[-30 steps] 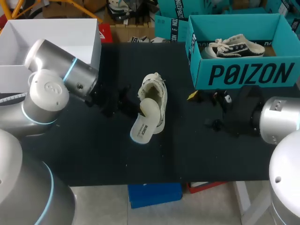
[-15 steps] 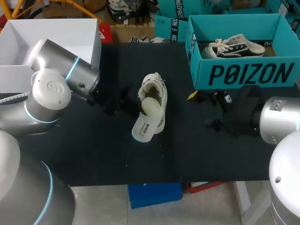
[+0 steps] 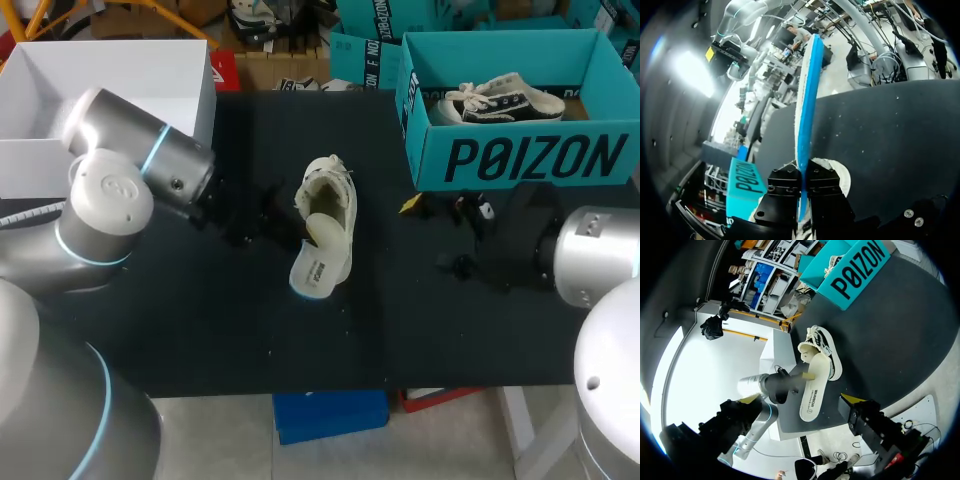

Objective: Take the shoe out of the shoebox, open the shoe tongue, remove and reinsert the insole, then place the shoe into the shoebox

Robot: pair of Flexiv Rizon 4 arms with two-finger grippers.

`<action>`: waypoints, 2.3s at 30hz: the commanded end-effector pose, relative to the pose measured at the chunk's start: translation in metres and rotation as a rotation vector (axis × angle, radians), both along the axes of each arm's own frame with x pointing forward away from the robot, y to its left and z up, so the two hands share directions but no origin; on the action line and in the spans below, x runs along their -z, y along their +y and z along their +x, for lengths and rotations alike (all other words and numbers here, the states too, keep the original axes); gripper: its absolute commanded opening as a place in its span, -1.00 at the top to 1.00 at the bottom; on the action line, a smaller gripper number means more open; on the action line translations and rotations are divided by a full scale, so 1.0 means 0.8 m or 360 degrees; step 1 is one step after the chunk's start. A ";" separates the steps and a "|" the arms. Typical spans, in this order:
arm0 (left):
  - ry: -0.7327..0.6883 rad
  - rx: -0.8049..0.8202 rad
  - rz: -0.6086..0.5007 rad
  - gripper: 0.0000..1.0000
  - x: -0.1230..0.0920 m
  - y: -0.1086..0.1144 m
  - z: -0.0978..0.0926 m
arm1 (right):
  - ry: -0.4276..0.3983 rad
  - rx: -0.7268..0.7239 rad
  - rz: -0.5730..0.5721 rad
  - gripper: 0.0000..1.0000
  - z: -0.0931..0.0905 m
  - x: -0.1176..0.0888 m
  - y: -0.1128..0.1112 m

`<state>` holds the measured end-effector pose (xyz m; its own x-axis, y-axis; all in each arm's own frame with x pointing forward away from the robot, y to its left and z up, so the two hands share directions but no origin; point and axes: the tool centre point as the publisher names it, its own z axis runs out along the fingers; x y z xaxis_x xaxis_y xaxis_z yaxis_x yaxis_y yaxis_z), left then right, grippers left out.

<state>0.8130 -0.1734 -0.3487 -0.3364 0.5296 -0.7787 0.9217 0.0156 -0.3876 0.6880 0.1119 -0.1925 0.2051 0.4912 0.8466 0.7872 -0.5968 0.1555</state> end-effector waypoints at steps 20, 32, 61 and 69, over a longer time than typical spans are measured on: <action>-0.0078 -0.0055 0.0044 1.00 0.013 -0.002 0.022 | 0.0057 -0.0094 0.0055 -1.00 -0.004 0.005 -0.008; -0.0086 -0.0085 0.0060 1.00 0.021 0.001 0.040 | 0.0057 -0.0094 0.0055 -1.00 -0.004 0.005 -0.008; -0.0103 -0.0131 0.0061 -0.11 0.021 0.000 0.059 | 0.0057 -0.0094 0.0055 -1.00 -0.004 0.005 -0.008; -0.0102 -0.0116 0.0030 0.08 0.008 0.000 0.045 | 0.0057 -0.0094 0.0055 -1.00 -0.004 0.005 -0.008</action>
